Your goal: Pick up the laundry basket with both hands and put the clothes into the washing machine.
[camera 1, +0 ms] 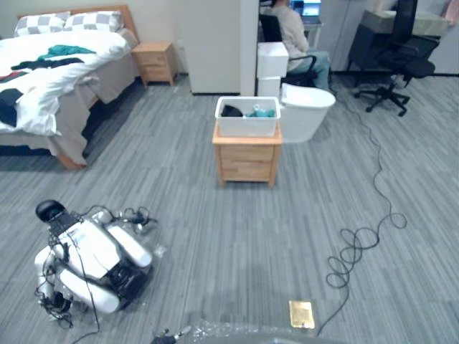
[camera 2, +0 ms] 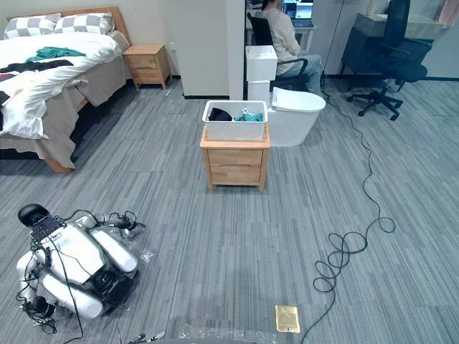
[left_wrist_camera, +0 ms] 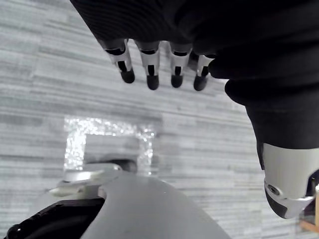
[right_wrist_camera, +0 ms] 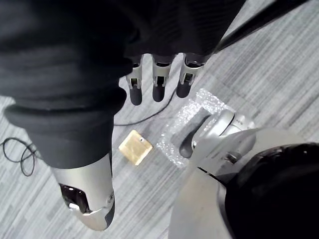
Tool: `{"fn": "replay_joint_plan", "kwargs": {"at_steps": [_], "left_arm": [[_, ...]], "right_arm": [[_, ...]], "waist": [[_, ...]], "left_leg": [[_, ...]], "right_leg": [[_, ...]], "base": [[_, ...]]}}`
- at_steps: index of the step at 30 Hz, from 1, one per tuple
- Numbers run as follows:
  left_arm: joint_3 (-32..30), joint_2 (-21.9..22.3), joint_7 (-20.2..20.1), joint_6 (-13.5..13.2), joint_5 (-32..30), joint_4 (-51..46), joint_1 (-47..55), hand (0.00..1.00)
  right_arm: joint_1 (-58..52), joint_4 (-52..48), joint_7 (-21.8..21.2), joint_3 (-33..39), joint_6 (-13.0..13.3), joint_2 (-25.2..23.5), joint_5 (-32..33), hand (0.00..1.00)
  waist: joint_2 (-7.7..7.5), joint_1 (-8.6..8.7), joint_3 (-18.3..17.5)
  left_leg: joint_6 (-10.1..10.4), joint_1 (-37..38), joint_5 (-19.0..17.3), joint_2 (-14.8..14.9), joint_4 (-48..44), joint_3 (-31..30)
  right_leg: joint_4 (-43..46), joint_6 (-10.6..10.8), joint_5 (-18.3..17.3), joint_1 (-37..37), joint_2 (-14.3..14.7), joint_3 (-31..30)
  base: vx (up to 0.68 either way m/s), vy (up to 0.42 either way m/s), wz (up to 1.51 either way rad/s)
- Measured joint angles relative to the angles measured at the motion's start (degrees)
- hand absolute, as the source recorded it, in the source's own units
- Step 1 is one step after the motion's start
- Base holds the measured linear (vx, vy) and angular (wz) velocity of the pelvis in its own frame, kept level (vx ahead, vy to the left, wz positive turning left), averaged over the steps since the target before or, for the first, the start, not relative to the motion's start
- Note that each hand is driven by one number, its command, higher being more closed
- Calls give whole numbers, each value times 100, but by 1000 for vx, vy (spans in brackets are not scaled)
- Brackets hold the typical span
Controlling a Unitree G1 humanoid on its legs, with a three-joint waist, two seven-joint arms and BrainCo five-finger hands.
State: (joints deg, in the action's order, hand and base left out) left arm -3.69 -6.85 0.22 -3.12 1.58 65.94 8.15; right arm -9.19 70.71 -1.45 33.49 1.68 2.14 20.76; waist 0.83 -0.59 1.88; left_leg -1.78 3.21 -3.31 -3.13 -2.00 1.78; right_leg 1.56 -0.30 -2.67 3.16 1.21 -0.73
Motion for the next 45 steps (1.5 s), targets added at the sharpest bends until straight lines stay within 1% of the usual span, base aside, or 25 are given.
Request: {"fn": "replay_joint_plan", "kwargs": {"at_steps": [1, 6, 7, 14, 23, 26, 30, 31, 32, 33, 34, 35, 36, 37, 38, 39, 41, 42, 43, 44, 45], "left_arm": [[-97, 2, -8, -1, 1, 29, -51, 0], [-130, 18, -20, -4, 6, 209, -241, 0], [-152, 13, -22, -4, 7, 213, -272, 0], [-151, 9, -15, -2, -4, 279, -312, 0], [-151, 6, -7, 3, -15, 337, -316, 0], [-159, 1, -4, 4, -15, 337, -320, 0], [-323, 17, 0, 13, -14, 337, -389, 0], [-346, 12, 3, 15, -12, 337, -430, 0], [-345, -2, 3, 15, -8, 334, -450, 0], [-343, -14, 3, 16, -5, 331, -488, 0], [-339, -42, 3, 17, -2, 324, -559, 0], [-317, -85, 7, 14, -2, 309, -641, 0], [-315, -94, 9, 15, -2, 308, -667, 0], [-320, -108, 10, 18, -1, 306, -690, 0], [-319, -116, 22, 32, -1, 307, -669, 0], [-322, -116, 32, 46, -1, 307, -659, 0], [-352, -112, 54, 51, -2, 308, -677, 0], [-369, -99, 88, 54, -4, 308, -700, 0], [-370, -97, 96, 54, -7, 308, -722, 0], [-373, -101, 98, 52, -14, 307, -750, 0], [-376, -101, 97, 54, -17, 307, -781, 0]], "right_arm": [[2, 0, -1, 30, 1, -14, -1, 0], [209, 9, -11, 199, 35, -104, 0, 0], [283, 48, -13, 212, 38, -116, 0, 0], [307, 49, -15, 187, 49, -132, 2, 0], [303, 24, -16, -274, 70, -79, 6, 0], [302, -8, -21, -310, 69, -66, 7, 0], [343, -22, -49, -520, 68, -55, 6, 0], [399, -27, -101, -532, 66, -57, 6, 0], [461, -41, -125, -543, 65, -66, -11, 0], [496, -65, -126, -545, 64, -71, -33, 0], [514, -141, -126, -602, 65, -75, -69, 0], [479, -261, -137, -717, 70, -62, -72, 0], [477, -285, -147, -740, 70, -54, -69, 0], [479, -289, -171, -761, 71, -36, -69, 0], [477, -280, -203, -762, 67, -27, -70, 0], [460, -233, -231, -778, 59, 0, -74, 0], [452, -236, -236, -901, 68, 26, -113, 0], [456, -240, -236, -903, 70, 31, -111, 0], [449, -243, -235, -900, 70, 30, -109, 0], [375, -240, -232, -885, 65, 10, -108, 0], [354, -239, -233, -852, 67, -19, -99, 0]], "waist": [[-10, -5, 4], [-16, -13, 9], [-40, -18, 61], [-63, -19, 77], [-102, -19, 102], [-110, -19, 106], [-141, -25, 127], [-123, -31, 165], [-154, -29, 216], [-147, -24, 267], [-199, -21, 391], [-240, -11, 537], [-257, -10, 579], [-317, -13, 624], [-252, -12, 670], [-265, -8, 680], [-259, 61, 688], [-220, 153, 702], [-204, 208, 722], [-221, 304, 738], [-243, 305, 738]], "left_leg": [[0, 60, -1, -7, 25, -1], [-2, 180, 0, -15, 133, -31], [-2, 259, 0, -12, 156, -54], [0, 334, -3, -5, 205, -73], [1, 353, -3, 6, 294, 3], [0, 312, -2, 5, 322, 26], [-10, 251, -10, 1, 336, 126], [-38, 228, -30, -1, 322, 142], [-88, 149, -71, -3, 273, 142], [-101, 141, -120, -20, 231, 142], [-140, 148, -179, -75, 160, 145], [-170, 160, -250, -160, 146, 163], [-191, 189, -263, -190, 153, 164], [-201, 293, -267, -220, 183, 163], [-230, 365, -289, -230, 200, 161], [-266, 462, -350, -200, 196, 160], [-275, 554, -484, -65, 185, 137], [-263, 583, -596, 81, 187, 33], [-237, 613, -659, 156, 193, -29], [-125, 683, -796, 259, 205, -165], [-59, 680, -881, 290, 203, -242]], "right_leg": [[-66, -2, 1, 77, -3, 0], [-191, 1, -1, 201, -3, 1], [-220, 4, -3, 290, 0, 3], [-273, 7, -6, 363, 0, 16], [-280, 19, -11, 312, 17, -95], [-284, 8, 4, 248, 19, -125], [-268, 9, 4, 148, 20, -225], [-165, 55, -38, 78, 17, -239], [264, 174, -267, -155, 13, -233], [589, 224, -426, -290, -3, -229], [1120, 341, -693, -500, -55, -225], [2113, 383, -999, -945, -166, -163], [2530, 387, -1045, -1167, -212, -103], [3081, 394, -1126, -1395, -262, -8], [3359, 385, -1190, -1551, -308, 106], [3385, 422, -1257, -1674, -324, 246], [2737, 401, -1208, -1865, -202, 333], [1998, 373, -935, -1951, -84, 419], [1607, 375, -721, -1973, -41, 449], [1046, 390, -216, -2031, -40, 511], [939, 438, 17, -2055, -47, 513]], "base": [[120, -1, 0], [90, -14, -1], [38, -20, 0], [-9, -8, 0], [-28, -17, -6], [23, -18, -6], [43, -14, -13], [24, -15, -11], [39, -19, -7], [0, 0, 0], [-10, 1, 7], [-29, 16, 7], [-9, 23, 7], [69, 30, 3], [130, 32, 0], [184, 23, -2], [244, -24, 3], [197, -39, 19], [267, -58, 38], [298, -83, 41], [472, -162, 55]]}}
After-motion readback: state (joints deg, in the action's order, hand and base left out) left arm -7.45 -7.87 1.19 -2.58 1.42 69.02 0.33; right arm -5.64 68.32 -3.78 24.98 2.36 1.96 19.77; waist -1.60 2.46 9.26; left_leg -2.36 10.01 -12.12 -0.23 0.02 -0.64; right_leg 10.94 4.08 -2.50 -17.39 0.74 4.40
